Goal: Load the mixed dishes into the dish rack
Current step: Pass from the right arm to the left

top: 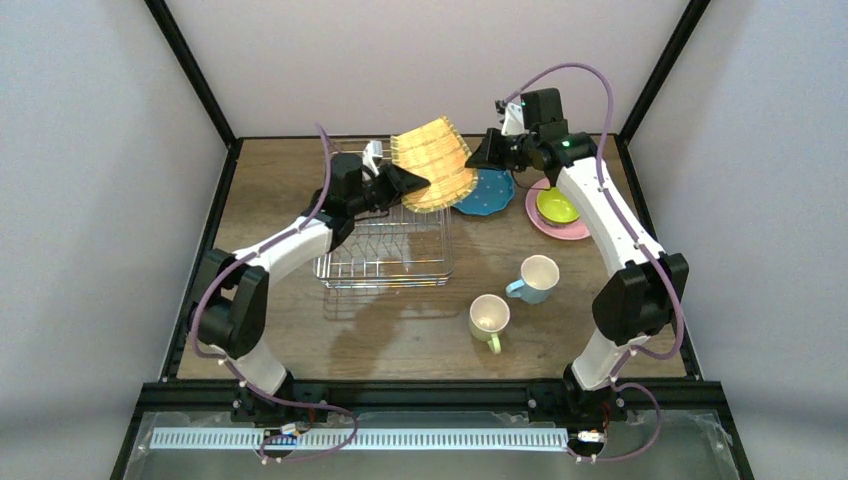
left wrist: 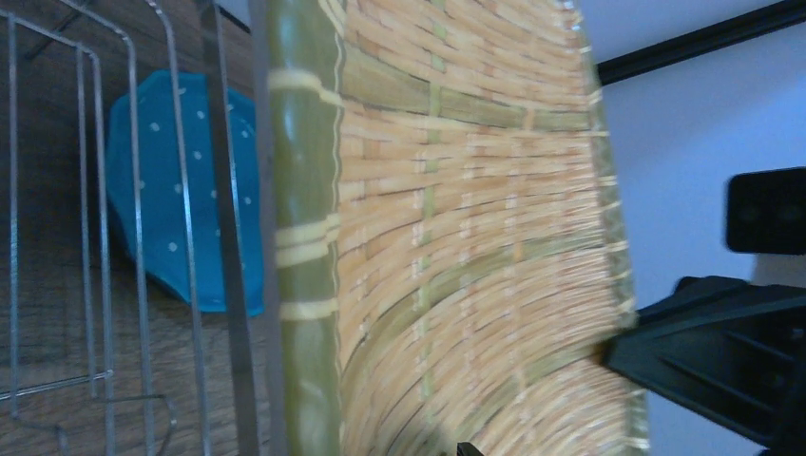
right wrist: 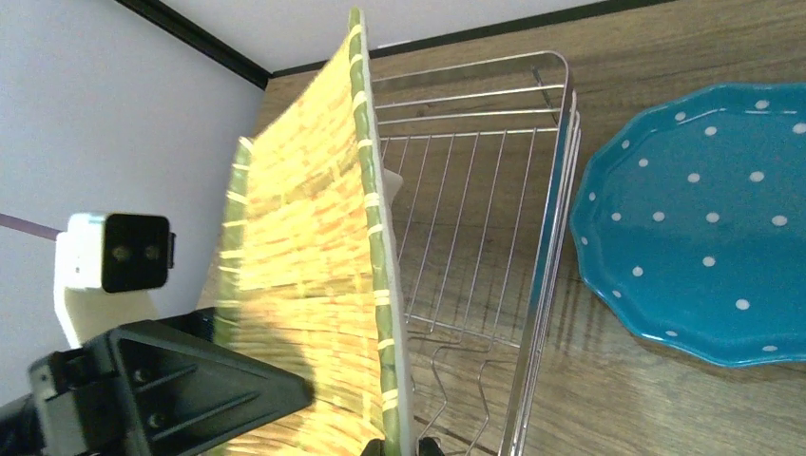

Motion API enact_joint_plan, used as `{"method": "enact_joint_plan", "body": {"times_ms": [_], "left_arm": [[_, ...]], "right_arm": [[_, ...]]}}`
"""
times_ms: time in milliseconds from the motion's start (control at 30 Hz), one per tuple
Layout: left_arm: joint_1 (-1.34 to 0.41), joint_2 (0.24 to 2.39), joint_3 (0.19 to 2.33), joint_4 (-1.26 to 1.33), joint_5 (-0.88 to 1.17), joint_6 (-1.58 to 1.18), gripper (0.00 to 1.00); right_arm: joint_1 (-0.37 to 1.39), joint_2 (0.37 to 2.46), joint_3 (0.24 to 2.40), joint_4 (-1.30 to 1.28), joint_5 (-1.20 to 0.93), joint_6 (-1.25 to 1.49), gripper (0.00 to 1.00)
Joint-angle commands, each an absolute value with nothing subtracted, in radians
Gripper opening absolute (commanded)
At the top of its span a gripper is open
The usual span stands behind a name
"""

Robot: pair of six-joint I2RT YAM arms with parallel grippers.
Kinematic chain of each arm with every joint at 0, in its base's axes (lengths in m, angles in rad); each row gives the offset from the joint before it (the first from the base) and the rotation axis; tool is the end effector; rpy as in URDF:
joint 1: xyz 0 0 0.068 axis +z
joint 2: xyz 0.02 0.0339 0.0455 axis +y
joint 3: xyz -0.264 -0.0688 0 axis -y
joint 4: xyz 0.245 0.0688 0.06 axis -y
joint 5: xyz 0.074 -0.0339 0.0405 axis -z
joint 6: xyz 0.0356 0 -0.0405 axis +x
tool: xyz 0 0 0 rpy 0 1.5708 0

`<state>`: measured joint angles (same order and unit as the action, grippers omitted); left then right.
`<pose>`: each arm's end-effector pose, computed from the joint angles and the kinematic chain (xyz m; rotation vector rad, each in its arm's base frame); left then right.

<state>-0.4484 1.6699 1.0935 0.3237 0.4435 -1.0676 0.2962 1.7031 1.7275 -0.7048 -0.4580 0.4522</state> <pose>0.3421 -0.1815 0.2664 -0.2812 2.0442 -1.4153 0.3595 0.1262 0.3745 -0.0763 2.3284 0.9062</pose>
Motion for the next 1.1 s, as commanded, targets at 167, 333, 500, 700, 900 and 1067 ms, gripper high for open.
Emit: {"method": "enact_joint_plan", "body": {"times_ms": [167, 333, 500, 700, 900, 1067], "left_arm": [[-0.459, 1.603, 1.084, 0.431, 0.478, -1.050, 0.33], [-0.459, 1.576, 1.084, 0.363, 0.442, -1.024, 0.03], [-0.456, 1.554, 1.102, 0.250, 0.388, -0.977, 0.03], [-0.449, 1.536, 1.138, 0.111, 0.324, -0.923, 0.03], [-0.436, 1.525, 1.190, 0.008, 0.273, -0.874, 0.03], [-0.426, 1.523, 1.228, -0.080, 0.234, -0.845, 0.03]], "right_arm": [[0.319, 1.724, 1.666, -0.665, -0.515, 0.447, 0.01], [0.319, 1.728, 1.661, -0.653, -0.519, 0.445, 0.01], [0.319, 1.735, 1.666, -0.642, -0.523, 0.448, 0.01], [0.318, 1.741, 1.664, -0.629, -0.532, 0.449, 0.04], [0.319, 1.742, 1.661, -0.619, -0.538, 0.447, 0.28], [0.318, 1.746, 1.660, -0.608, -0.551, 0.448, 0.44]]}}
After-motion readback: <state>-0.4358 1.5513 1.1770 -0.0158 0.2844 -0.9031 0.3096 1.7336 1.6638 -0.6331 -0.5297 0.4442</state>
